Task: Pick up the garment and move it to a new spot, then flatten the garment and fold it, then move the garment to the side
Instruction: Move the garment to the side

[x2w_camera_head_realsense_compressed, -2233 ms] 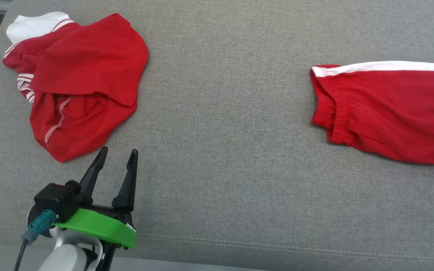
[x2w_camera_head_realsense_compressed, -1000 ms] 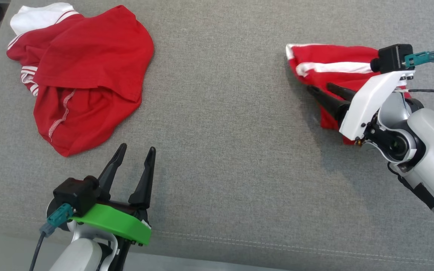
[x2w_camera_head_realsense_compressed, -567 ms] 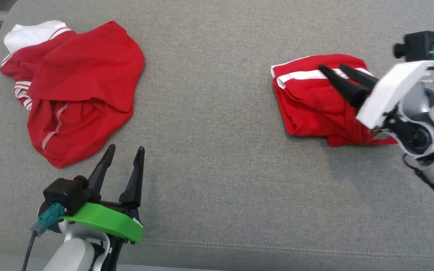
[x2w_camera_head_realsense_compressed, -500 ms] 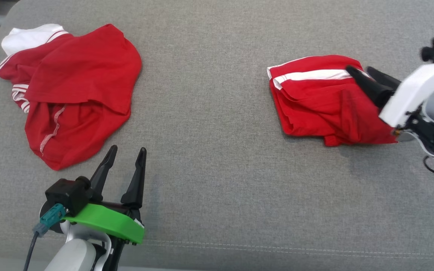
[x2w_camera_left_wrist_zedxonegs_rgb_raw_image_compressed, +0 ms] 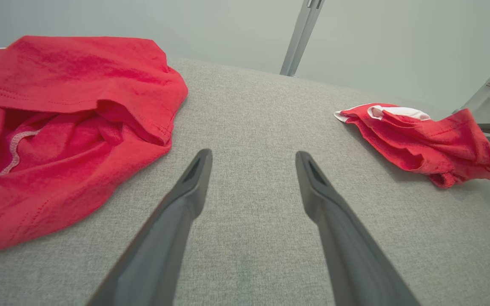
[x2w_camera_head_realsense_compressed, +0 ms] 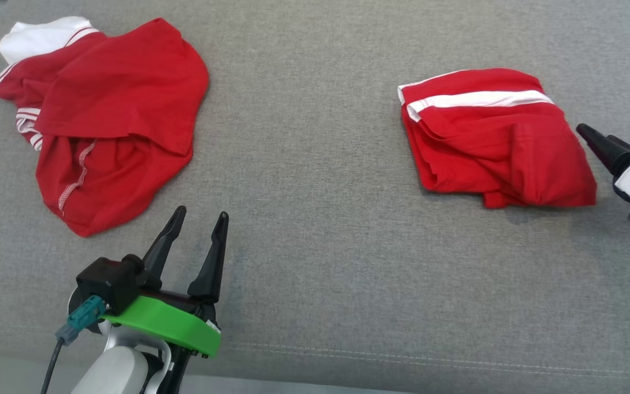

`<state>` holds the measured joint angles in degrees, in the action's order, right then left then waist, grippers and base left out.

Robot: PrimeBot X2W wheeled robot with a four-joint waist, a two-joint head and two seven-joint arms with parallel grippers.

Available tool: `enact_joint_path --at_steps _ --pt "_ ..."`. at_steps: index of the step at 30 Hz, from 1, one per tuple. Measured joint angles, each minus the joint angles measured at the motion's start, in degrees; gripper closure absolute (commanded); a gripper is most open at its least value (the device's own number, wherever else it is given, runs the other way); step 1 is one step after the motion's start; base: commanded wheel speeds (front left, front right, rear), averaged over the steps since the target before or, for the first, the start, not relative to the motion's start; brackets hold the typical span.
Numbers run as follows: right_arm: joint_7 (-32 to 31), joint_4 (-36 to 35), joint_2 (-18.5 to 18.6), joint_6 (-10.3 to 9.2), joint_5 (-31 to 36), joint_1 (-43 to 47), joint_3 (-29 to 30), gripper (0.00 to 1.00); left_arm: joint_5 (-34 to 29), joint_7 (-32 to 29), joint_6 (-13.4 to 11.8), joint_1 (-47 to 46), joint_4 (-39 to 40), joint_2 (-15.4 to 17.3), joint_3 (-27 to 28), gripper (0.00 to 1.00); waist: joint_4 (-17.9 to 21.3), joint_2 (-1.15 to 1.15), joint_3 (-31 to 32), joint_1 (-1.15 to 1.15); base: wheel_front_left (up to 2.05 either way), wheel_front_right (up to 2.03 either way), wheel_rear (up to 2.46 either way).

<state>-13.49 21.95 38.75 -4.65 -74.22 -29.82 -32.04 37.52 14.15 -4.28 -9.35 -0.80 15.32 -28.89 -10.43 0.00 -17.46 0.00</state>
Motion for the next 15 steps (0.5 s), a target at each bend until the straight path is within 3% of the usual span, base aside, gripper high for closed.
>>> enact_joint_path --at_steps 11,12,13,15 --pt "-3.2 3.5 -0.7 2.92 -6.0 0.0 1.7 0.0 -0.1 -0.1 0.0 -1.0 0.0 -0.2 -0.1 0.0 -4.4 0.0 -2.3 0.0 0.0 0.0 0.0" --pt "-3.3 3.7 -0.9 3.26 -6.5 0.0 1.8 0.53 -0.1 -0.1 0.0 -1.0 0.0 -0.2 0.0 0.0 -4.7 0.0 -2.4 0.0 0.0 0.0 0.0" --pt "-3.6 3.9 -0.9 3.64 -6.5 0.0 1.8 0.97 -0.1 -0.1 0.0 -1.0 0.0 -0.2 0.0 0.0 -5.1 0.0 -2.6 0.0 0.0 0.0 0.0" --pt "-3.8 4.0 -1.1 4.41 -6.8 -0.2 2.0 1.0 -0.1 -0.1 0.0 -1.0 0.0 -0.2 0.4 0.0 -5.6 0.0 -2.8 0.0 0.0 0.0 0.0"
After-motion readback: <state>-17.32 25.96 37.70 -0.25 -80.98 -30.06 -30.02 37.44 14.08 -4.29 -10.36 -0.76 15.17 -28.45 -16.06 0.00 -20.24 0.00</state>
